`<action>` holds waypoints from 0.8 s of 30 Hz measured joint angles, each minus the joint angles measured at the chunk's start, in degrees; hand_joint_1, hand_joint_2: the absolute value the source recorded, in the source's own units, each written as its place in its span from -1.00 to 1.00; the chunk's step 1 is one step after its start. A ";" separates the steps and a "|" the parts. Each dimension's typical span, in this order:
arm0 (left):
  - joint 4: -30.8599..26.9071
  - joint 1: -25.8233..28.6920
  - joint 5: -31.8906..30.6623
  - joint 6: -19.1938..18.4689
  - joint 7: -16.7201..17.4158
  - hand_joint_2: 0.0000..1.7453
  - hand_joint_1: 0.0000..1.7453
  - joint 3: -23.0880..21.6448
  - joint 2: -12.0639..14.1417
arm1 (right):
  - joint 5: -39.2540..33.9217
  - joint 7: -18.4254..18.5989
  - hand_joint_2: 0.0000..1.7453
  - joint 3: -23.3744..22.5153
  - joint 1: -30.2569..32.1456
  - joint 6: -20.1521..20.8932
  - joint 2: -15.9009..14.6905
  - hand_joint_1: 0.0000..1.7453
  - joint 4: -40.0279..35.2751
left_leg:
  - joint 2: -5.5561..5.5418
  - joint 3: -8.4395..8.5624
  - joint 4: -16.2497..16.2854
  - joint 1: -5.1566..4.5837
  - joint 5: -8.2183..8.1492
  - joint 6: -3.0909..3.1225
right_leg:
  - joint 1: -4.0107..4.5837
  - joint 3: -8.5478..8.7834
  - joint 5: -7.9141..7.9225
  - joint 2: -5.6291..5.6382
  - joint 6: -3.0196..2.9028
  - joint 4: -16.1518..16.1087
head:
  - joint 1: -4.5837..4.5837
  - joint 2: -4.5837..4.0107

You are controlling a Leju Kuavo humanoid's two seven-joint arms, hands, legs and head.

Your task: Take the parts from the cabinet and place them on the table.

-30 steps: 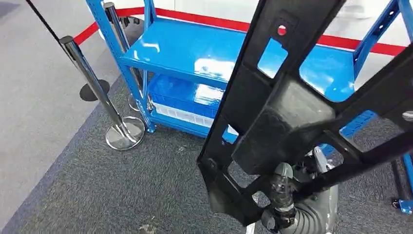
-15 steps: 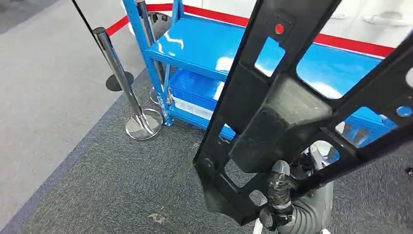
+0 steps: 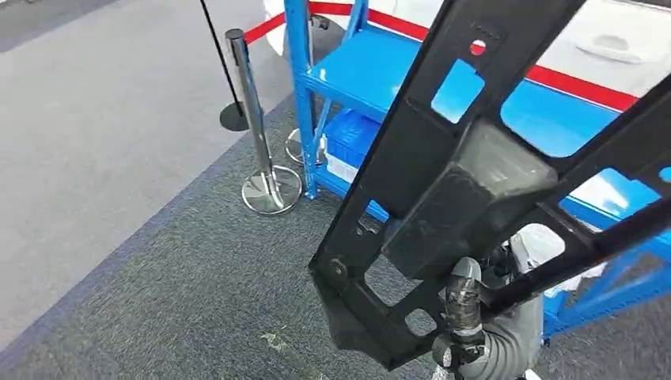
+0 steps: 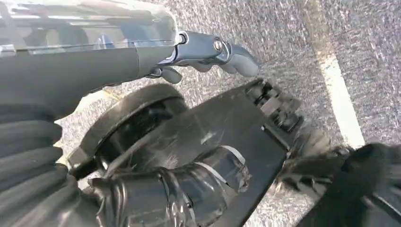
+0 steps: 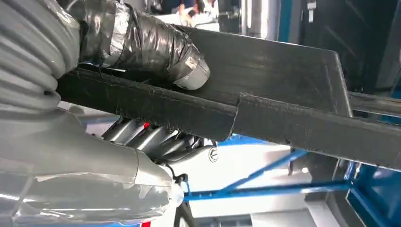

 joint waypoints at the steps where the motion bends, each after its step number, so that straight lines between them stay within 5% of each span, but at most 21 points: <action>1: -0.07 -0.04 -0.64 -0.27 0.02 1.00 -1.00 -0.40 -0.11 | -0.09 0.00 1.00 -0.09 0.04 0.20 0.00 1.00 0.00 | -0.73 -0.28 0.71 0.12 -0.41 -0.30 | -0.24 1.76 0.82 1.92 -0.08 -4.33 | 0.00 0.00; 2: -0.11 -0.25 -1.32 -0.52 0.04 1.00 -1.00 -0.66 -0.20 | -0.30 0.02 1.00 -0.11 0.26 0.45 -0.02 1.00 -0.06 | -1.39 -1.15 1.56 -0.20 -0.74 -0.74 | -0.31 2.18 -0.06 4.11 0.10 -5.36 | 0.03 0.00; 6: -0.46 -0.16 -3.48 -1.36 0.59 1.00 -1.00 -2.10 -0.28 | -2.15 -0.46 1.00 -0.57 1.08 1.10 -0.07 1.00 -0.28 | -3.62 -2.57 1.55 0.29 -0.04 -1.81 | -0.35 1.98 0.35 2.16 -0.64 -5.40 | -0.04 0.00; 7: -0.53 -0.02 -3.94 -1.60 0.79 1.00 -1.00 -2.47 -0.26 | -2.85 -1.01 1.00 -0.68 1.12 1.38 -0.04 1.00 -0.31 | -0.40 -2.74 2.26 0.08 -0.65 -2.25 | -0.68 2.30 0.53 1.36 -1.14 -5.96 | -0.04 0.00; 8: -0.68 -0.01 -4.31 -1.82 0.96 1.00 -1.00 -2.63 -0.31 | -3.28 -1.25 1.00 -0.85 1.42 1.53 -0.04 1.00 -0.39 | 2.43 -3.65 4.12 -0.02 -2.02 -2.80 | -0.67 2.45 0.58 0.65 -1.23 -6.25 | -0.97 0.00; 9: -0.81 -0.13 -4.46 -1.88 1.09 1.00 -1.00 -2.65 -0.28 | -3.84 -1.53 1.00 -1.01 1.60 1.60 -0.04 1.00 -0.59 | 3.59 -5.62 7.96 0.34 -4.07 -3.34 | -0.64 2.47 0.59 -0.22 -1.31 -6.34 | -1.16 0.00; 11: -0.85 -0.42 -4.55 -2.03 1.16 1.00 -1.00 -2.97 -0.28 | -4.70 -2.16 1.00 -1.09 1.99 1.92 -0.04 1.00 -0.63 | 4.02 -9.90 16.45 0.85 -7.32 -3.99 | -0.64 2.44 0.54 -2.08 -1.35 -6.33 | -1.20 0.00; 12: -0.85 -0.58 -4.57 -2.10 1.16 1.00 -1.00 -3.45 -0.26 | -5.24 -2.25 1.00 -1.14 2.17 2.32 -0.04 1.00 -0.63 | 4.07 -10.88 18.30 1.05 -7.33 -4.18 | -0.69 2.45 0.51 -2.93 -1.36 -6.33 | -1.11 0.00; 13: -0.85 -0.60 -4.57 -2.12 1.14 1.00 -1.00 -3.65 -0.17 | -5.91 -2.43 1.00 -1.14 2.27 2.85 -0.04 1.00 -0.63 | 4.18 -10.45 17.34 1.24 -6.00 -4.31 | -0.72 2.48 0.49 -3.71 -1.35 -6.33 | -1.16 0.00; 15: -0.85 -0.50 -4.33 -2.12 1.16 1.00 -1.00 -3.67 0.04 | -7.09 -3.17 1.00 -1.16 2.24 3.82 -0.04 1.00 -0.63 | 4.91 -5.92 8.54 1.36 -1.09 -4.27 | -0.80 2.64 0.44 -4.96 -1.28 -6.34 | -1.14 0.00; 16: -0.88 -0.42 -4.22 -2.12 1.22 1.00 -1.00 -3.67 0.09 | -7.54 -3.39 1.00 -1.16 2.19 4.22 -0.02 1.00 -0.63 | 6.77 -2.67 2.67 1.29 1.36 -4.00 | -0.80 2.84 0.36 -5.44 -1.14 -6.37 | -1.20 0.00; 17: -0.88 -0.49 -4.18 -2.14 1.33 1.00 -1.00 -3.67 0.13 | -7.85 -3.74 1.00 -1.16 2.21 4.44 0.00 1.00 -0.63 | 9.49 -1.80 0.34 0.60 0.17 -3.73 | -0.72 3.02 0.42 -5.96 -0.95 -6.67 | -1.11 0.00; 22: -1.01 -0.52 -4.26 -2.10 1.84 1.00 -1.00 -3.67 0.24 | -8.81 -4.28 1.00 -1.18 2.00 5.44 0.04 1.00 -0.48 | 6.35 -1.75 -0.72 0.21 1.24 -1.80 | -0.20 4.27 0.58 -8.54 1.06 -7.78 | -1.03 0.00; 24: -1.14 -0.24 -4.55 -2.10 2.19 1.00 -1.00 -3.74 0.18 | -8.94 -4.31 1.00 -1.20 1.55 5.77 0.04 1.00 -0.28 | 5.19 -1.03 -1.66 0.85 2.06 -0.91 | -0.54 2.82 -2.17 -3.40 1.00 -3.97 | -0.88 0.00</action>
